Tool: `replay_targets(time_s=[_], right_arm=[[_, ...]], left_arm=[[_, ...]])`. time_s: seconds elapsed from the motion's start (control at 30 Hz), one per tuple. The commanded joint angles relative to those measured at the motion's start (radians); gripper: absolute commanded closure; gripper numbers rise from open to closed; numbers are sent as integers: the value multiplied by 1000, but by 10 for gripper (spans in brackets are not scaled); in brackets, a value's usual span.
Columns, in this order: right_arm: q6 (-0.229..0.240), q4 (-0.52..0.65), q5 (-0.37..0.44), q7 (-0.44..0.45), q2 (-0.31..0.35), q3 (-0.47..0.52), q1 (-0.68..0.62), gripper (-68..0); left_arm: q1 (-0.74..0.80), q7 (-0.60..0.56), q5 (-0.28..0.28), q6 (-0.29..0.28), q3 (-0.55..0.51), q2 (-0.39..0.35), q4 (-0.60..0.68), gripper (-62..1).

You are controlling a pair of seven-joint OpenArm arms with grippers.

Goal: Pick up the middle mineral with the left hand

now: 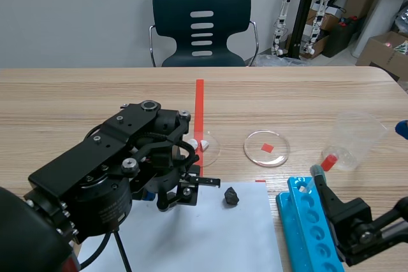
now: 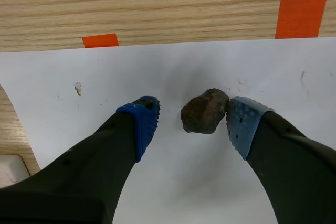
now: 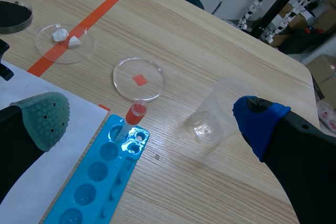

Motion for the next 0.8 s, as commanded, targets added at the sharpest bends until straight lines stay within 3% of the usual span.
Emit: replay_targets(time_s=[0.0, 0.3, 0.77], right_arm=[[-6, 18, 7, 11, 0, 3, 9, -679], [-6, 18, 7, 11, 0, 3, 9, -679], [-6, 18, 7, 11, 0, 3, 9, -679]], left_arm=[[-9, 11, 1, 2, 3, 8, 19, -279], [-9, 27, -2, 2, 3, 8, 19, -159], [-8, 19, -10, 2, 3, 7, 20, -113]])
